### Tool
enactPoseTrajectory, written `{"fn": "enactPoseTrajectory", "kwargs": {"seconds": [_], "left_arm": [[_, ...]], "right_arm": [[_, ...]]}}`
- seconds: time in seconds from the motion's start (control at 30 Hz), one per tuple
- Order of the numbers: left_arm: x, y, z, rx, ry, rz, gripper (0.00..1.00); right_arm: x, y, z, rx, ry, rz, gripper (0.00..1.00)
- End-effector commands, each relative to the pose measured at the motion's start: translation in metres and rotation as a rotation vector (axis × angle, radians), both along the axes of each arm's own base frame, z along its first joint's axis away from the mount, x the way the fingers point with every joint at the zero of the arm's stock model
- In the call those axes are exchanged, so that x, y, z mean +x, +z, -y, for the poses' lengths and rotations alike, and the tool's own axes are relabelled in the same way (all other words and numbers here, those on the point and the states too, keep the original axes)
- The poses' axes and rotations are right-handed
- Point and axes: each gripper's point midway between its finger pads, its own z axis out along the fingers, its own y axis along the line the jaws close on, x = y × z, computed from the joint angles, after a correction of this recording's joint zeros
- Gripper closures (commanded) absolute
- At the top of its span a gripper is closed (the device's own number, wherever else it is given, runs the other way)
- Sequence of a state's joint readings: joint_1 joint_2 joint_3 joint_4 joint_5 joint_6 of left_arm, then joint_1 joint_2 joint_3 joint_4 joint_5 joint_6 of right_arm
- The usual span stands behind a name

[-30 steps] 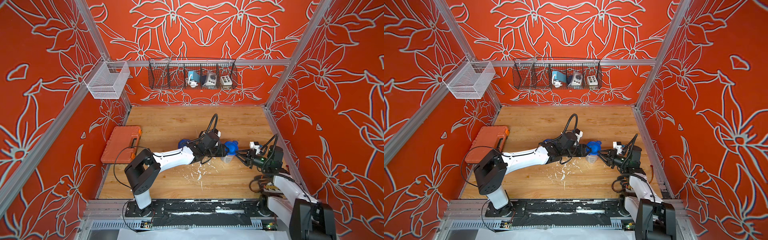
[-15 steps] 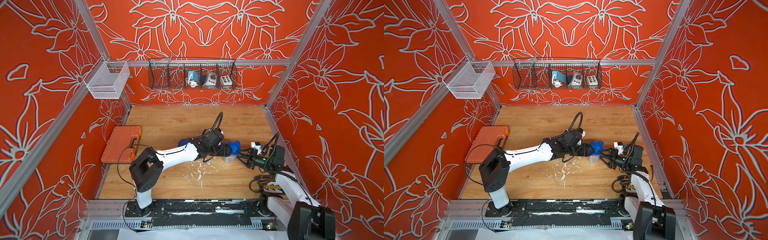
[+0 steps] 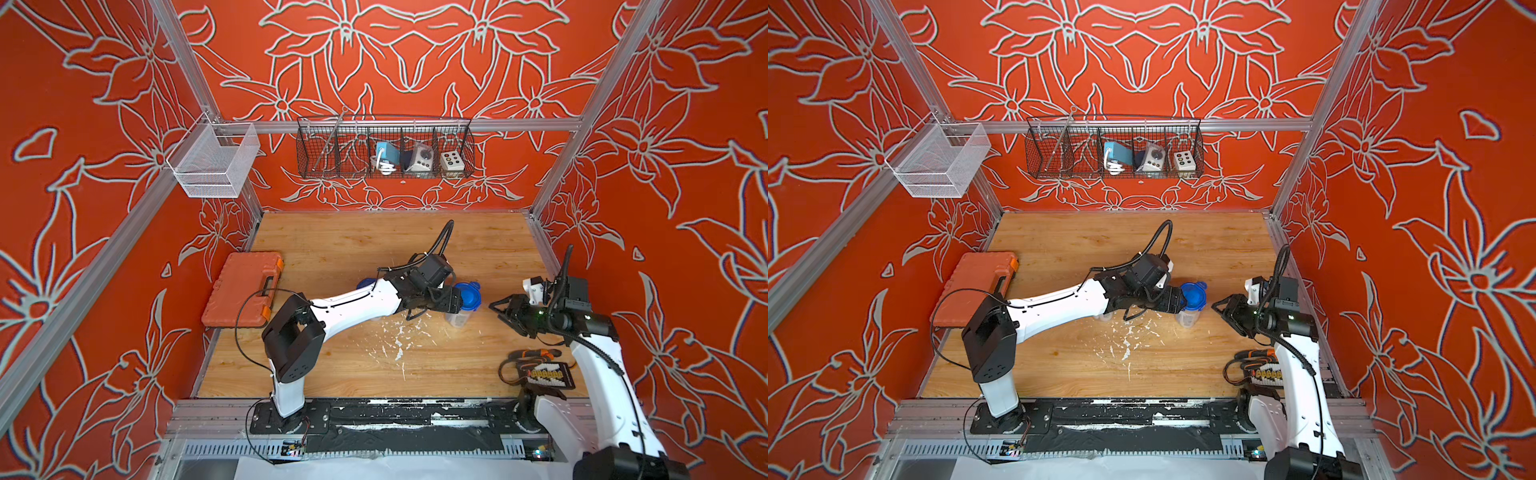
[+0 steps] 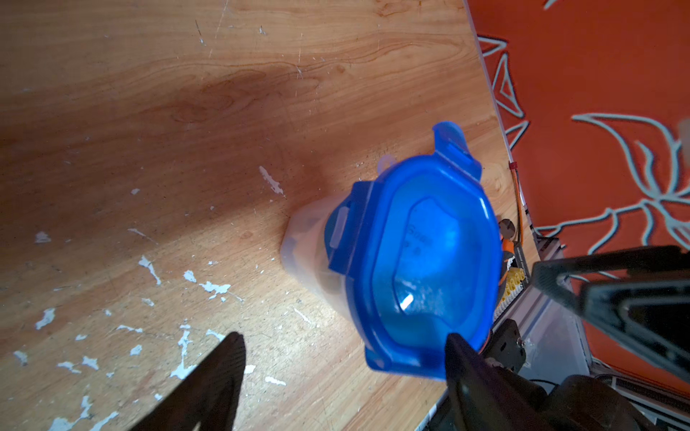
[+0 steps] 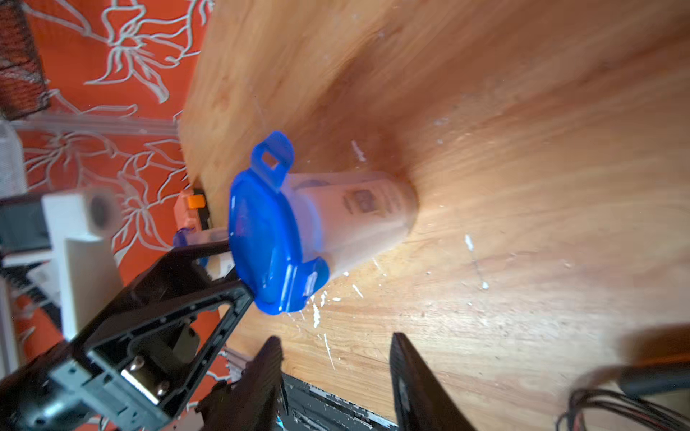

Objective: Take out toiletry kits
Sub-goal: Move the container to the center of the board.

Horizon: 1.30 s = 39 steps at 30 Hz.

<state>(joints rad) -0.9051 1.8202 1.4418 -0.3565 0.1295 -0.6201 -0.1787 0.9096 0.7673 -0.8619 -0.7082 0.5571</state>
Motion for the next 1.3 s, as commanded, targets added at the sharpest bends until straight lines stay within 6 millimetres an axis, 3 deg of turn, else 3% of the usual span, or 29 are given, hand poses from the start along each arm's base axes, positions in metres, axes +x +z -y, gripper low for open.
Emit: {"fn": "enactPoseTrajectory", "kwargs": {"seconds": [0.0, 0.23, 0.33, 0.47, 0.7, 0.9, 1.03, 1.17, 1.27], "left_arm": [[0.005, 0.036, 0.000, -0.058, -0.041, 0.088, 0.20], [0.020, 0.061, 0.003, -0.140, -0.110, 0.123, 0.18], [0.020, 0.056, 0.003, -0.160, -0.137, 0.096, 0.22], [0.019, 0.043, -0.002, -0.168, -0.154, 0.054, 0.24], [0.036, 0.019, -0.037, -0.138, -0.075, 0.006, 0.29], [0.033, 0.022, -0.050, -0.128, -0.061, 0.013, 0.29], [0.036, 0.024, -0.059, -0.111, -0.031, 0.025, 0.28], [0.043, 0.018, -0.068, -0.088, 0.006, 0.008, 0.28], [0.044, 0.019, -0.066, -0.107, 0.006, -0.005, 0.28]], "right_arm": [[-0.009, -0.030, 0.011, -0.098, 0.031, -0.147, 0.56], [0.037, -0.063, -0.012, 0.024, 0.085, -0.163, 0.50], [0.051, -0.069, -0.026, 0.062, 0.107, -0.154, 0.52], [0.056, -0.075, -0.045, 0.039, 0.167, -0.164, 0.52], [0.069, -0.077, -0.074, 0.040, 0.273, -0.163, 0.51], [0.089, -0.071, -0.104, 0.029, 0.398, -0.140, 0.51], [0.093, -0.069, -0.102, -0.001, 0.408, -0.134, 0.54], [0.084, -0.069, -0.094, -0.033, 0.401, -0.142, 0.58], [0.084, -0.053, -0.083, 0.011, 0.332, -0.076, 0.62]]}}
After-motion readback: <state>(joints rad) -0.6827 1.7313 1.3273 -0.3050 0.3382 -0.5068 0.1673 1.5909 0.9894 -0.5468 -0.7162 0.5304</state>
